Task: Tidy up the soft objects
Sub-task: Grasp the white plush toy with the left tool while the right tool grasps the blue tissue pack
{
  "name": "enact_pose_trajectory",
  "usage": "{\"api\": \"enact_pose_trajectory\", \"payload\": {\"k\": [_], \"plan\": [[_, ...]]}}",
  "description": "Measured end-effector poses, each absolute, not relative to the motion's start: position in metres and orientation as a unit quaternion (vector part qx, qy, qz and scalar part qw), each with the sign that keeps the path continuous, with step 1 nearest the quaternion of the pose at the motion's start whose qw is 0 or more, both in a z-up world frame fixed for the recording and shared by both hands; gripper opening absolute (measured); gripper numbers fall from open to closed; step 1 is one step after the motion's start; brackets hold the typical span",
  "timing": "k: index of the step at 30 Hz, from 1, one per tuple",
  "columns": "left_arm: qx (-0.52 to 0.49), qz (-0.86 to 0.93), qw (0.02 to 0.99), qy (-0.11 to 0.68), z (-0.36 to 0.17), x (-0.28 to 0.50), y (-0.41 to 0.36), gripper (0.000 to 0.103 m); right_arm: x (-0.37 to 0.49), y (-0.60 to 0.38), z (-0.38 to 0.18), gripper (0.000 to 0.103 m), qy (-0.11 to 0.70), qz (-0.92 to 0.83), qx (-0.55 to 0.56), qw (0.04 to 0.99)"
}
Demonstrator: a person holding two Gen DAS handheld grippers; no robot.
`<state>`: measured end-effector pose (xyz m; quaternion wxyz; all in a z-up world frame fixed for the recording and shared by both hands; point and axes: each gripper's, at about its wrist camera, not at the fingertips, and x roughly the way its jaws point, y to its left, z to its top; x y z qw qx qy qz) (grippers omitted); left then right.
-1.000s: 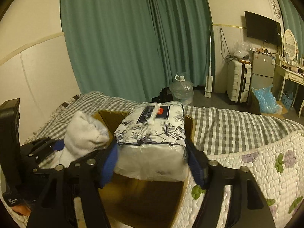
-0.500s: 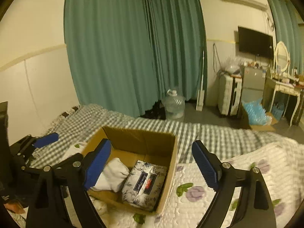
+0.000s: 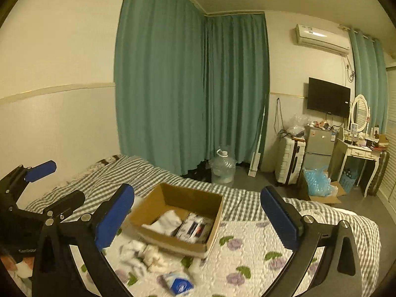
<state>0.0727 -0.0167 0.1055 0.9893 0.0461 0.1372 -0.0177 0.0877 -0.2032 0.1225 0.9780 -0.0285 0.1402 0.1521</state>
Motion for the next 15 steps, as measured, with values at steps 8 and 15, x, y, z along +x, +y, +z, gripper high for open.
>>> {"api": "enact_pose_trajectory", "payload": {"k": [8,15], "plan": [[0.029,0.016,0.976,0.213,0.033,0.074,-0.011,0.095,0.082,-0.185,0.059,0.102,0.196,0.176,-0.055,0.963],[0.036,0.028,0.952,0.303,-0.054,0.096,-0.014,0.095,0.127,-0.180,-0.042,0.102,0.297,0.181,-0.036,0.937]]}}
